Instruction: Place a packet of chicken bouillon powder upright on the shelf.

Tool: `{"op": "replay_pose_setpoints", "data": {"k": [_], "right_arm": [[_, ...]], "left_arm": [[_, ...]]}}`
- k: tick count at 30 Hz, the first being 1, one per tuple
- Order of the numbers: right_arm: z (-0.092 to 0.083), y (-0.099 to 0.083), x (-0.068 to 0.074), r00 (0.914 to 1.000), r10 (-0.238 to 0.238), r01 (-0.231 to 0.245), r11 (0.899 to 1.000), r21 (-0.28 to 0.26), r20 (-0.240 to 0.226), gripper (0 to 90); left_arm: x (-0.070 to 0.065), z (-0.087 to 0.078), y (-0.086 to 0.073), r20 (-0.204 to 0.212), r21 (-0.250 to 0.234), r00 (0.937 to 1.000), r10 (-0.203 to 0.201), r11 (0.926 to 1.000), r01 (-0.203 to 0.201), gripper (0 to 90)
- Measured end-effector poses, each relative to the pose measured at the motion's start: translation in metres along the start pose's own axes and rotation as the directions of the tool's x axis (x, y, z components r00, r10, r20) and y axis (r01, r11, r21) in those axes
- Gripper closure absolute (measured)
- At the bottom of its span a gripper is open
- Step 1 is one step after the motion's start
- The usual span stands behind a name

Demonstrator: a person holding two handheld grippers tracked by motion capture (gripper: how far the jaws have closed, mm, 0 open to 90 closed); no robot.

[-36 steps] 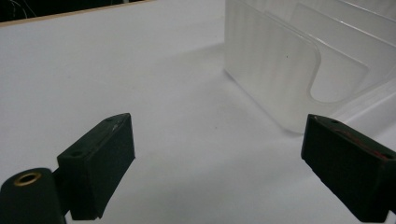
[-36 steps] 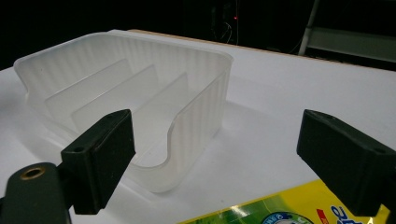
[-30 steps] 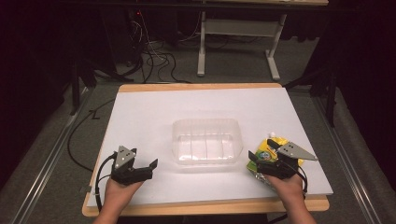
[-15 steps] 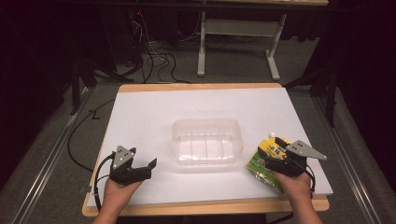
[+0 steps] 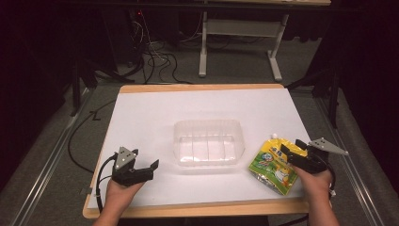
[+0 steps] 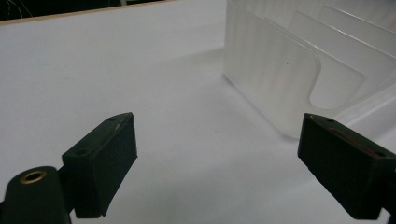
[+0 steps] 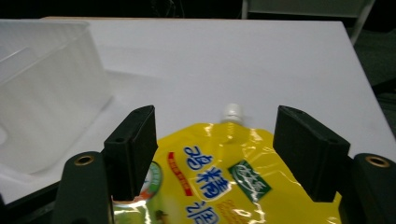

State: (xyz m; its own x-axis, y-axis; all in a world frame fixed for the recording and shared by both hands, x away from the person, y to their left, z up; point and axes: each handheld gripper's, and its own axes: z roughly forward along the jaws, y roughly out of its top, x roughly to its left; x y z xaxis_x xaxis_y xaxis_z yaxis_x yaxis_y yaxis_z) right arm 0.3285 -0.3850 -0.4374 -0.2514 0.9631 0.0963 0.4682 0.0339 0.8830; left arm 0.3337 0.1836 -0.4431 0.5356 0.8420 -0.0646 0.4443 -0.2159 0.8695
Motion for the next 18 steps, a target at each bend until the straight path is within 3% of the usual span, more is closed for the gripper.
{"op": "replay_pose_setpoints", "data": {"k": [3, 4, 5, 7, 9, 10, 15, 18], "right_arm": [[0.000, -0.003, -0.010, 0.9995, 0.023, -0.023, 1.000, 0.008, 0.022, 32.8], [-0.001, -0.007, -0.022, 0.9977, 0.052, -0.053, 0.998, 0.018, 0.044, 34.3], [-0.001, -0.007, -0.022, 0.9977, 0.052, -0.053, 0.998, 0.018, 0.044, 34.3], [-0.004, -0.011, -0.035, 0.9940, 0.085, -0.087, 0.996, 0.018, 0.069, 36.0], [-0.004, -0.012, -0.038, 0.9931, 0.093, -0.094, 0.995, 0.020, 0.072, 36.4], [-0.006, -0.016, -0.046, 0.9896, 0.113, -0.115, 0.993, 0.024, 0.090, 36.6], [-0.008, -0.021, -0.058, 0.9817, 0.149, -0.153, 0.988, 0.032, 0.119, 37.0], [-0.012, -0.026, -0.069, 0.9713, 0.183, -0.188, 0.982, 0.019, 0.152, 37.1]], "left_arm": [[0.000, 0.000, 0.000, 0.000, 0.000, 1.0000, 0.004, 1.0000, -0.004, 12.2], [0.000, 0.000, 0.000, 0.000, 0.001, 1.0000, 0.004, 1.0000, -0.004, 12.3], [0.000, 0.000, 0.000, 0.000, 0.001, 1.0000, 0.004, 1.0000, -0.004, 12.3], [0.001, 0.001, 0.000, 0.000, 0.000, 1.0000, 0.006, 1.0000, -0.006, 12.4], [0.001, 0.001, 0.000, -0.001, 0.001, 1.0000, 0.007, 1.0000, -0.007, 12.4], [0.001, 0.001, 0.000, -0.001, 0.002, 1.0000, 0.007, 1.0000, -0.007, 12.4], [0.002, 0.002, 0.000, -0.002, 0.005, 1.0000, 0.009, 1.0000, -0.008, 12.5], [0.002, 0.002, -0.001, -0.002, 0.007, 0.9999, 0.012, 0.9999, -0.012, 12.7]]}}
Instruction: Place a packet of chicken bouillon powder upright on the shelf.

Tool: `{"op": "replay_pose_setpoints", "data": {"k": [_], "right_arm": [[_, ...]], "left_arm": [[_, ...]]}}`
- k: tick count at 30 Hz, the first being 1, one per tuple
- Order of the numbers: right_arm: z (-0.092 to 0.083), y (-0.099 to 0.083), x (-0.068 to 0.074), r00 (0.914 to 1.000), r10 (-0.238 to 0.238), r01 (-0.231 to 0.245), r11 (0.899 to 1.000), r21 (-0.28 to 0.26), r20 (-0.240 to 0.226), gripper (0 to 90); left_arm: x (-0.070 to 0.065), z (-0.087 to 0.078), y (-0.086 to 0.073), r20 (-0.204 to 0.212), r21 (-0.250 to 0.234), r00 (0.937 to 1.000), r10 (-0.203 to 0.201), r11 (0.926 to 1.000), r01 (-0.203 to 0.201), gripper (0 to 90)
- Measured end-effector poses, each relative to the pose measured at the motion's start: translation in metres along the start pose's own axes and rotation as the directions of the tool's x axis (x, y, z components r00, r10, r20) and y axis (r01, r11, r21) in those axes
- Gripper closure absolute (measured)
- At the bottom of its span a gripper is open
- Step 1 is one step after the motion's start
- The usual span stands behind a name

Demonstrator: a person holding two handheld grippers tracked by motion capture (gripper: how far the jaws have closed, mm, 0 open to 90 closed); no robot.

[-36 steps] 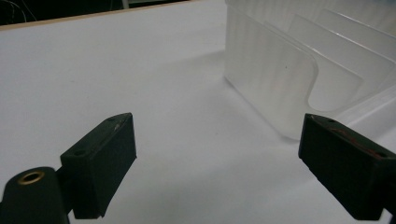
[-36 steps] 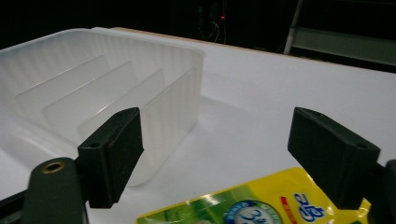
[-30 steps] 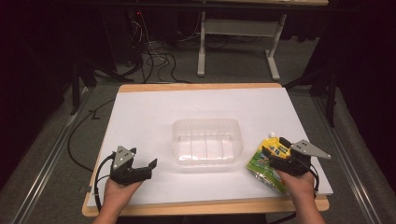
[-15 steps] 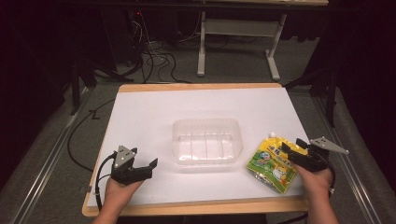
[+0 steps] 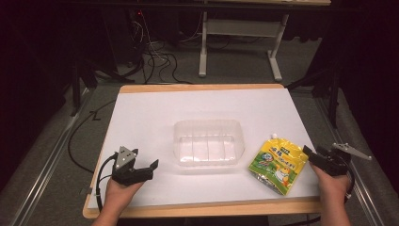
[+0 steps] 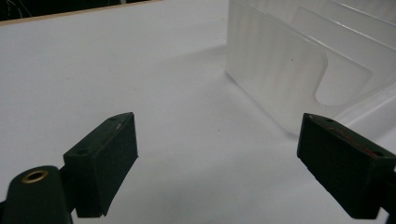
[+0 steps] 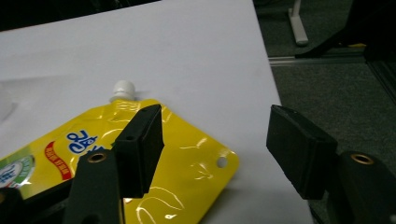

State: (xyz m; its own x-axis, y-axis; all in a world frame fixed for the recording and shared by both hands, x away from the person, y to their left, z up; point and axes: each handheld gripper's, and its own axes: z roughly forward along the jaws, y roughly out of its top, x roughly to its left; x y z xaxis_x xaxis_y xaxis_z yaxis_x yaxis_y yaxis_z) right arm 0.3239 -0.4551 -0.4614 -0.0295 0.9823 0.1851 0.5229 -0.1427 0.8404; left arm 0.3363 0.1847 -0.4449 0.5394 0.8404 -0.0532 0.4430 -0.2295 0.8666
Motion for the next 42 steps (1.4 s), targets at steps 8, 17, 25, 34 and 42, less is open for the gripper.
{"op": "replay_pose_setpoints", "data": {"k": [8, 17, 25, 34, 42], "right_arm": [[0.003, -0.003, -0.008, 0.9993, 0.037, -0.037, 0.999, 0.038, 0.003, 37.3], [0.016, -0.003, -0.005, 0.9964, 0.076, -0.071, 0.992, 0.107, -0.037, 39.1], [0.019, -0.003, -0.007, 0.9948, 0.088, -0.081, 0.988, 0.129, -0.052, 42.5], [0.020, -0.003, -0.008, 0.9893, 0.106, -0.089, 0.983, 0.161, -0.100, 51.1], [0.017, -0.004, -0.009, 0.9839, 0.128, -0.110, 0.984, 0.138, -0.125, 54.2]], "left_arm": [[-0.001, 0.002, -0.001, 0.004, 0.010, 1.0000, 0.007, 0.9999, -0.007, 12.8], [-0.001, 0.004, -0.001, 0.007, 0.015, 0.9999, 0.013, 0.9998, -0.013, 12.9], [-0.001, 0.005, -0.001, 0.006, 0.018, 0.9998, 0.017, 0.9997, -0.017, 13.0], [-0.003, 0.006, -0.001, 0.009, 0.023, 0.9997, 0.021, 0.9995, -0.021, 13.1], [-0.003, 0.006, -0.002, 0.008, 0.026, 0.9997, 0.024, 0.9994, -0.024, 13.2]]}}
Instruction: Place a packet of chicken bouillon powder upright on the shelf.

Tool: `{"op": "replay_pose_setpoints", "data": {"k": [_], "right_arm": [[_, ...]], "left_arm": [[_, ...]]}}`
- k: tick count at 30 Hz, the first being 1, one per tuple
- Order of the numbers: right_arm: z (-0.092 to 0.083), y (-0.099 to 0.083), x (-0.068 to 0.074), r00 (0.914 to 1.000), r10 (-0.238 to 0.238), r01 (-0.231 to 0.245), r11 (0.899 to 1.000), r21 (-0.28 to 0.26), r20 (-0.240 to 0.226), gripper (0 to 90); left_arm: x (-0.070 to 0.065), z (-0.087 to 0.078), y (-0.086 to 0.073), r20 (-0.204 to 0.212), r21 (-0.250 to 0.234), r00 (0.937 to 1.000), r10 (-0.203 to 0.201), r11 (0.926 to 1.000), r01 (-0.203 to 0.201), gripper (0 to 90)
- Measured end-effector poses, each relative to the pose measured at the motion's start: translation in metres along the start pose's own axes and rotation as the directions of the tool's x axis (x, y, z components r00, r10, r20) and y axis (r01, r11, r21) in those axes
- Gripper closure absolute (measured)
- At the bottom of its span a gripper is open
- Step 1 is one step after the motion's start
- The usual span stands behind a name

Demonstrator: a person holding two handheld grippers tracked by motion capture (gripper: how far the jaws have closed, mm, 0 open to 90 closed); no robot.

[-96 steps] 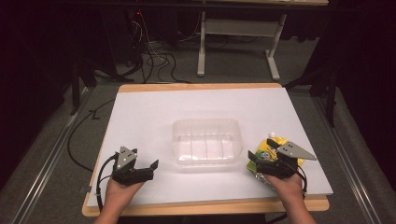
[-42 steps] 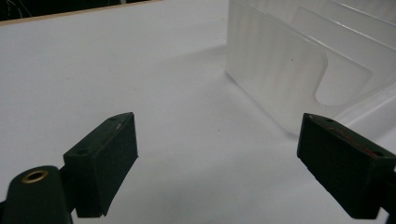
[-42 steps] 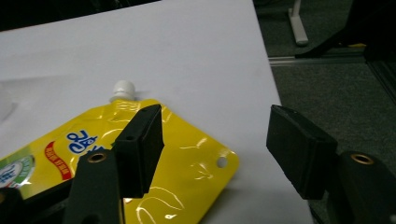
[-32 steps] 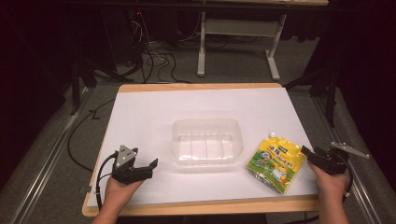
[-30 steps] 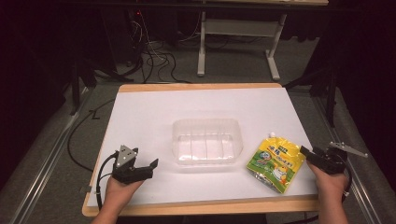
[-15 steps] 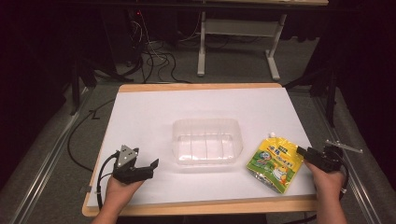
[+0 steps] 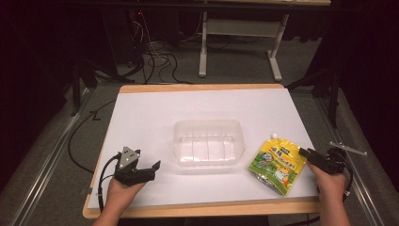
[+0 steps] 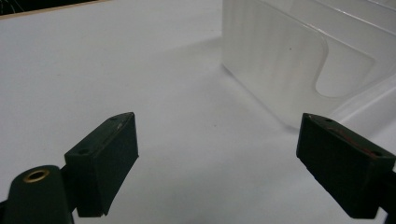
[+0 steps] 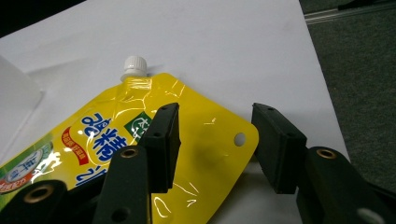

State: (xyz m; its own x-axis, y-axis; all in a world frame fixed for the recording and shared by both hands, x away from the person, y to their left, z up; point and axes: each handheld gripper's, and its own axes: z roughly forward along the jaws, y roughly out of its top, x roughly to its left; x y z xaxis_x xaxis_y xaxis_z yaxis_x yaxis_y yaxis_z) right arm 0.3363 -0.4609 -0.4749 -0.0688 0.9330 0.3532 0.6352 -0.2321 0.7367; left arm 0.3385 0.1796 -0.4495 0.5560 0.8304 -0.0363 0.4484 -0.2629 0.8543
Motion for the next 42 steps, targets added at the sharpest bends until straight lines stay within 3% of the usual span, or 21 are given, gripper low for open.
{"op": "replay_pose_setpoints", "data": {"k": [9, 11, 14, 20, 26, 30, 34, 37, 38, 39, 40, 42], "right_arm": [[-0.010, 0.001, 0.010, 0.9967, -0.004, -0.001, 0.998, -0.062, -0.081, 58.9], [-0.011, 0.000, 0.014, 0.9969, -0.020, 0.016, 0.998, -0.056, -0.077, 58.8], [-0.007, -0.003, 0.007, 0.9961, 0.030, -0.033, 0.999, -0.030, -0.082, 58.4], [0.000, -0.004, 0.003, 0.9960, 0.067, -0.065, 0.997, 0.034, -0.059, 52.7], [0.003, -0.004, 0.003, 0.9964, 0.061, -0.058, 0.996, 0.065, -0.059, 53.1], [0.002, -0.005, 0.006, 0.9974, 0.030, -0.025, 0.997, 0.066, -0.066, 59.8], [0.003, -0.004, 0.004, 0.9973, 0.034, -0.029, 0.997, 0.078, -0.065, 67.0], [0.002, -0.004, 0.005, 0.9977, 0.038, -0.033, 0.997, 0.075, -0.056, 75.8], [0.001, -0.004, 0.005, 0.9980, 0.027, -0.023, 0.998, 0.064, -0.057, 84.2], [0.001, -0.004, 0.005, 0.9980, 0.027, -0.023, 0.998, 0.064, -0.057, 84.2], [-0.001, -0.004, 0.006, 0.9980, 0.007, -0.003, 0.998, 0.057, -0.063, 90.0], [-0.003, -0.003, 0.009, 0.9977, -0.016, 0.019, 0.999, 0.049, -0.066, 90.0]], "left_arm": [[-0.001, -0.001, 0.001, 0.005, -0.005, 1.0000, -0.007, 1.0000, 0.007, 13.2], [-0.003, -0.001, 0.001, 0.008, -0.003, 1.0000, 0.003, 1.0000, -0.003, 13.3], [-0.003, 0.000, 0.001, 0.010, -0.002, 0.9999, 0.004, 1.0000, -0.004, 13.3], [-0.005, 0.000, 0.001, 0.017, -0.002, 0.9998, 0.009, 1.0000, -0.009, 13.4], [-0.006, 0.001, 0.001, 0.019, 0.000, 0.9998, 0.009, 1.0000, -0.009, 13.6], [-0.009, -0.001, 0.002, 0.029, -0.013, 0.9994, 0.018, 0.9997, -0.018, 14.3], [-0.009, 0.001, 0.003, 0.038, -0.018, 0.9989, 0.026, 0.9995, -0.026, 15.0], [-0.007, 0.003, 0.004, 0.039, -0.024, 0.9992, 0.009, 0.9997, -0.008, 15.4], [-0.008, 0.002, 0.003, 0.042, -0.024, 0.9991, 0.008, 0.9997, -0.007, 15.5], [-0.008, 0.002, 0.003, 0.044, -0.021, 0.9989, 0.016, 0.9997, -0.015, 15.6], [-0.009, 0.002, 0.003, 0.045, -0.023, 0.9986, 0.028, 0.9994, -0.027, 15.6], [-0.009, 0.002, 0.004, 0.044, -0.022, 0.9982, 0.040, 0.9990, -0.039, 15.6]]}}
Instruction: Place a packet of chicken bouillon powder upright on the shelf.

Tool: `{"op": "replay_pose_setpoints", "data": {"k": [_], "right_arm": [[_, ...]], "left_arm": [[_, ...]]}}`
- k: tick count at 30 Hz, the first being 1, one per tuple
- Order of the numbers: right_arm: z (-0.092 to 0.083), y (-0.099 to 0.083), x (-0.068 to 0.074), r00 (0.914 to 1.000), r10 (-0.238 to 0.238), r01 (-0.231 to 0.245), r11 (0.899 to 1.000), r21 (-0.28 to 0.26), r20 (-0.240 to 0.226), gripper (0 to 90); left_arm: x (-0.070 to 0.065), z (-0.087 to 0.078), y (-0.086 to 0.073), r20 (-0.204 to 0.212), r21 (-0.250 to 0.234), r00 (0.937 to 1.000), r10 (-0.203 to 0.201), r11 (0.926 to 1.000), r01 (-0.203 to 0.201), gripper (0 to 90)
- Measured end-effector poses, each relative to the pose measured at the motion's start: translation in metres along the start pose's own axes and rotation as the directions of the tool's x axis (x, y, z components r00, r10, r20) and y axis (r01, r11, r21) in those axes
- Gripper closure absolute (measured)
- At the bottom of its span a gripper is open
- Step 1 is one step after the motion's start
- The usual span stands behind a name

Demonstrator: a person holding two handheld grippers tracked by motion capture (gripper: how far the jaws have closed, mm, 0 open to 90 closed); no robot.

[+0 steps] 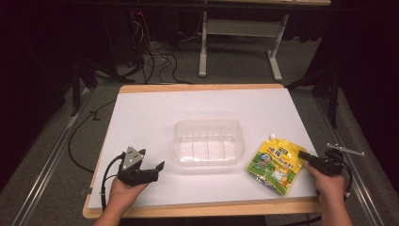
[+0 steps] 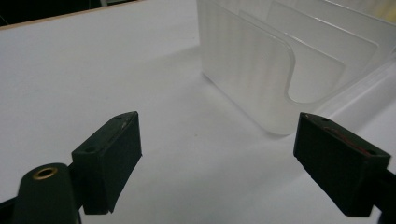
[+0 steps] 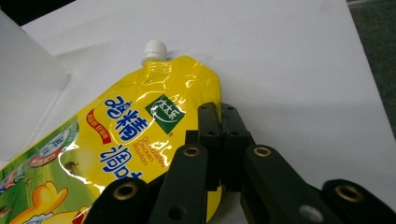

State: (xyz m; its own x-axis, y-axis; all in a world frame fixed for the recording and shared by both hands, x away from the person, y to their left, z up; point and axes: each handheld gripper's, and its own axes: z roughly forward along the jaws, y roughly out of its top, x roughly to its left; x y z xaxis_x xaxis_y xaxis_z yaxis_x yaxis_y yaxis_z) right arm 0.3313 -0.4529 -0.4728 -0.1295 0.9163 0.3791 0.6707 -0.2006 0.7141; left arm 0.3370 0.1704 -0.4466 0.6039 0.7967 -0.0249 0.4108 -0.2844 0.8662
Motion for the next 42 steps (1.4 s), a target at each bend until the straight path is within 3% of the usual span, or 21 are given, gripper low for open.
{"op": "replay_pose_setpoints", "data": {"k": [1, 2, 4, 5, 9, 11, 13, 14, 15, 17, 18, 20, 21, 22, 25, 26, 29, 31, 35, 36, 42], "right_arm": [[0.000, 0.000, 0.000, 1.0000, 0.000, 0.000, 1.000, 0.000, 0.000, 90.0], [-0.004, 0.001, 0.004, 0.9999, -0.010, 0.010, 1.000, -0.028, -0.005, 90.0], [-0.007, 0.002, 0.005, 1.0000, -0.007, 0.007, 0.999, -0.039, -0.006, 90.0], [-0.016, 0.005, 0.011, 0.9996, -0.016, 0.014, 0.996, -0.086, -0.025, 90.0], [-0.027, 0.009, 0.021, 0.9979, -0.053, 0.047, 0.990, -0.131, -0.037, 90.0], [-0.039, 0.015, 0.037, 0.9948, -0.088, 0.078, 0.979, -0.188, -0.050, 90.0], [-0.042, 0.016, 0.041, 0.9942, -0.094, 0.081, 0.976, -0.202, -0.053, 90.0], [-0.049, 0.019, 0.053, 0.9906, -0.123, 0.105, 0.965, -0.241, -0.060, 90.0], [-0.049, 0.019, 0.053, 0.9906, -0.123, 0.105, 0.965, -0.241, -0.060, 90.0], [-0.055, 0.022, 0.063, 0.9859, -0.158, 0.139, 0.954, -0.267, -0.054, 90.0], [-0.062, 0.024, 0.072, 0.9816, -0.184, 0.161, 0.943, -0.292, -0.052, 90.0], [-0.065, 0.025, 0.075, 0.9803, -0.190, 0.165, 0.939, -0.303, -0.055, 90.0], [-0.071, 0.027, 0.082, 0.9767, -0.207, 0.178, 0.927, -0.330, -0.055, 90.0], [-0.071, 0.027, 0.082, 0.9767, -0.207, 0.178, 0.927, -0.330, -0.055, 90.0], [-0.076, 0.030, 0.093, 0.9708, -0.234, 0.200, 0.913, -0.356, -0.055, 90.0], [-0.080, 0.033, 0.099, 0.9654, -0.258, 0.225, 0.900, -0.373, -0.040, 90.0], [-0.083, 0.035, 0.103, 0.9642, -0.263, 0.227, 0.891, -0.393, -0.038, 90.0], [-0.083, 0.041, 0.110, 0.9598, -0.280, 0.248, 0.872, -0.421, -0.014, 90.0], [-0.079, 0.046, 0.111, 0.9587, -0.284, 0.256, 0.865, -0.432, -0.002, 90.0], [-0.077, 0.050, 0.110, 0.9587, -0.284, 0.262, 0.857, -0.443, 0.019, 90.0], [-0.071, 0.051, 0.103, 0.9626, -0.270, 0.249, 0.857, -0.451, 0.018, 90.0]], "left_arm": [[0.001, 0.000, 0.000, -0.001, -0.004, 1.0000, -0.007, 1.0000, 0.007, 15.6], [0.003, -0.001, 0.000, 0.004, -0.018, 0.9991, -0.042, 0.9990, 0.042, 15.7], [0.003, -0.002, 0.000, 0.008, -0.019, 0.9987, -0.050, 0.9986, 0.050, 15.7], [0.003, -0.002, 0.000, 0.011, -0.016, 0.9992, -0.037, 0.9992, 0.037, 15.9], [0.003, -0.002, 0.002, 0.003, -0.020, 0.9997, -0.023, 0.9995, 0.023, 16.2], [0.003, -0.002, 0.003, 0.014, -0.035, 0.9990, -0.042, 0.9985, 0.043, 16.6], [0.002, -0.001, 0.002, 0.017, -0.026, 0.9993, -0.033, 0.9991, 0.033, 16.7], [0.002, 0.000, 0.002, 0.019, -0.019, 0.9994, -0.028, 0.9994, 0.028, 16.7], [0.002, 0.000, 0.002, 0.019, -0.017, 0.9994, -0.028, 0.9995, 0.028, 16.7], [0.000, 0.000, 0.004, 0.018, -0.030, 0.9995, -0.026, 0.9992, 0.027, 16.6], [0.000, -0.001, 0.005, 0.015, -0.038, 0.9996, -0.023, 0.9990, 0.024, 17.0], [-0.002, 0.000, 0.006, 0.029, -0.044, 0.9993, -0.024, 0.9987, 0.025, 17.2], [-0.002, 0.000, 0.005, 0.032, -0.039, 0.9992, -0.022, 0.9989, 0.024, 17.1], [-0.003, 0.001, 0.005, 0.026, -0.034, 0.9995, -0.017, 0.9993, 0.018, 17.1], [-0.004, 0.000, 0.006, 0.036, -0.044, 0.9992, -0.019, 0.9988, 0.021, 17.2], [-0.004, 0.000, 0.007, 0.037, -0.052, 0.9992, -0.016, 0.9985, 0.018, 17.5], [-0.003, -0.001, 0.005, 0.033, -0.048, 0.9992, -0.024, 0.9985, 0.026, 17.5], [-0.002, -0.002, 0.003, 0.035, -0.042, 0.9989, -0.030, 0.9986, 0.031, 17.5], [-0.001, -0.008, 0.002, 0.022, -0.052, 0.9995, -0.025, 0.9983, 0.026, 17.5], [0.000, -0.009, 0.001, 0.014, -0.052, 0.9996, -0.025, 0.9983, 0.026, 17.5], [0.003, -0.014, -0.002, 0.011, -0.053, 0.9989, -0.046, 0.9975, 0.047, 17.7]]}}
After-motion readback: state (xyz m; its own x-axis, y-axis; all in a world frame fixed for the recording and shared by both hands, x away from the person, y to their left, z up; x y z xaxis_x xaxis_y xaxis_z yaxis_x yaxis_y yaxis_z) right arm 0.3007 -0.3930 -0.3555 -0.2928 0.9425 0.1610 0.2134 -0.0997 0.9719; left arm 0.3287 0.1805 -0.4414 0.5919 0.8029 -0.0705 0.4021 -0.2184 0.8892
